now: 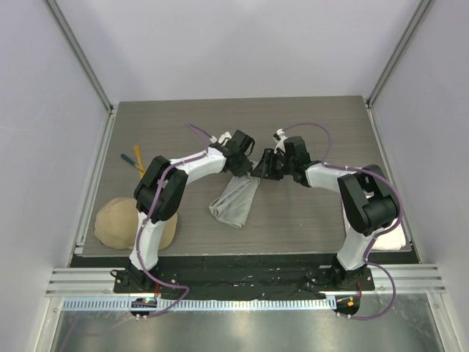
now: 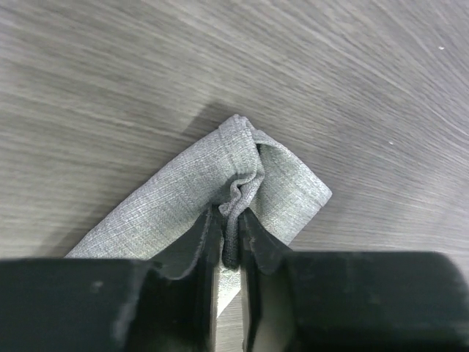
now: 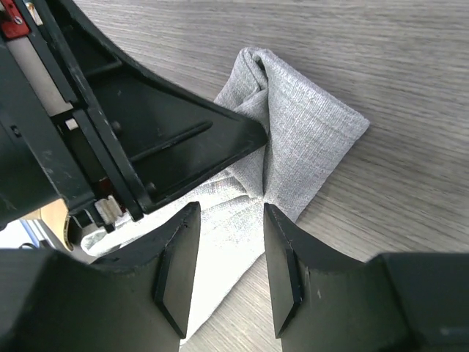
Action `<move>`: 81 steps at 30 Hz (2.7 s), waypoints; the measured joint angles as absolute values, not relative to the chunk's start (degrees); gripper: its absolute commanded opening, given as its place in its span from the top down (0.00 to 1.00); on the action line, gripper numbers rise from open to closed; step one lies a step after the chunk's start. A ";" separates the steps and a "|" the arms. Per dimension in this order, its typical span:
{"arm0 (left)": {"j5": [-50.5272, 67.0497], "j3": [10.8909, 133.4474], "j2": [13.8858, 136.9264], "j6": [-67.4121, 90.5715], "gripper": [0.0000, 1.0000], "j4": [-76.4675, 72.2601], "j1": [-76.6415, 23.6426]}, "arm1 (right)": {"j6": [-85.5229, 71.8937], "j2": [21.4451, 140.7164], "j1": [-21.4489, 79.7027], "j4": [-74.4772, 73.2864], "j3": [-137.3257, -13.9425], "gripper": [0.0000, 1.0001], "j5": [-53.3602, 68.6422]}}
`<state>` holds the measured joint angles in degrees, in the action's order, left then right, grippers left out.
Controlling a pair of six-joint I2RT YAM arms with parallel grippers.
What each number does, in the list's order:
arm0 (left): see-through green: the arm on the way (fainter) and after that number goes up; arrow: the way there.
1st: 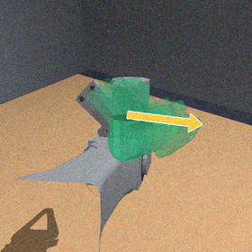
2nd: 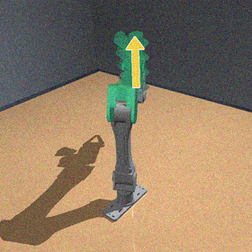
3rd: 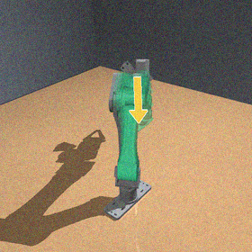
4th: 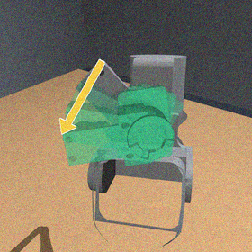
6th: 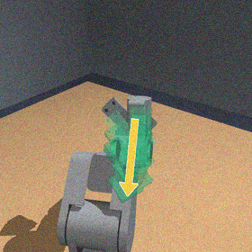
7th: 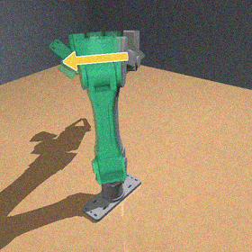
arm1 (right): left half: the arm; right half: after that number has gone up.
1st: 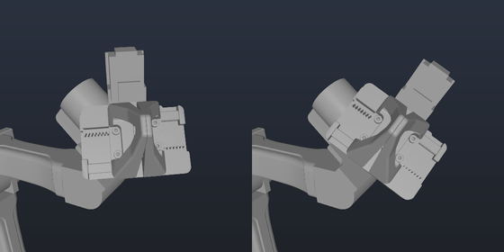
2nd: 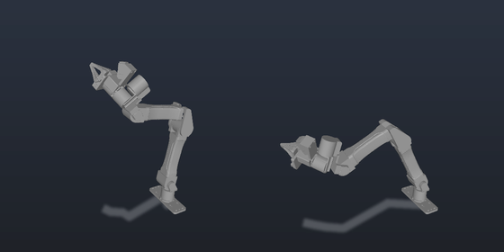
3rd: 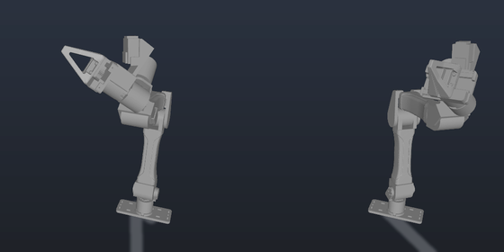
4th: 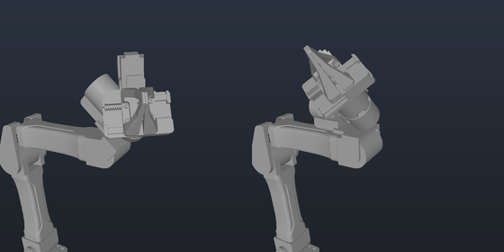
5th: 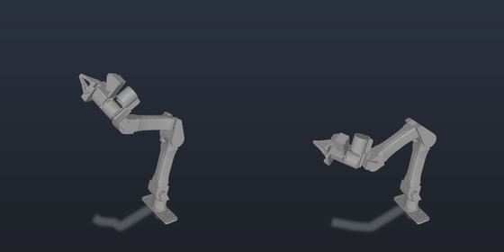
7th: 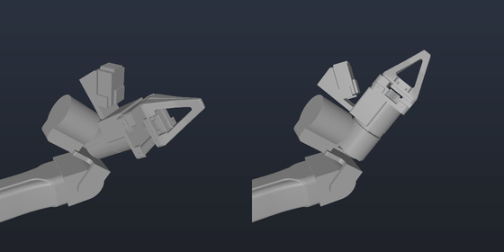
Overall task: Fold the napkin into a case and place the utensils inside
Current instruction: Stuff the 2/3-rectangle-folded napkin at the center of the board.
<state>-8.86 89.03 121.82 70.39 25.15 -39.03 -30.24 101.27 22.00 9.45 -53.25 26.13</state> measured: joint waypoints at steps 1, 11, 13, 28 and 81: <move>-8.78 88.55 121.71 70.13 0.74 24.12 -39.03 | -30.02 101.30 21.98 9.89 -52.95 0.55 26.11; -6.50 78.32 117.69 68.51 0.43 7.79 -39.03 | -28.21 102.04 22.00 11.11 -52.60 0.56 24.47; -6.15 74.83 116.40 68.53 0.42 2.90 -39.03 | -27.81 102.06 22.00 11.03 -52.58 0.60 23.03; -4.23 57.04 113.27 68.71 0.53 -27.66 -38.89 | -29.32 98.65 17.58 10.63 -50.70 0.79 19.20; 1.37 47.40 113.62 68.51 0.61 -44.80 -39.24 | -21.04 113.78 22.04 -21.47 -77.76 0.54 24.93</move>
<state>1.37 47.40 113.62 68.51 -44.80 -39.24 -21.04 113.78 22.04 -21.47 -77.76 24.93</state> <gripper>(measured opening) 0.375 0.469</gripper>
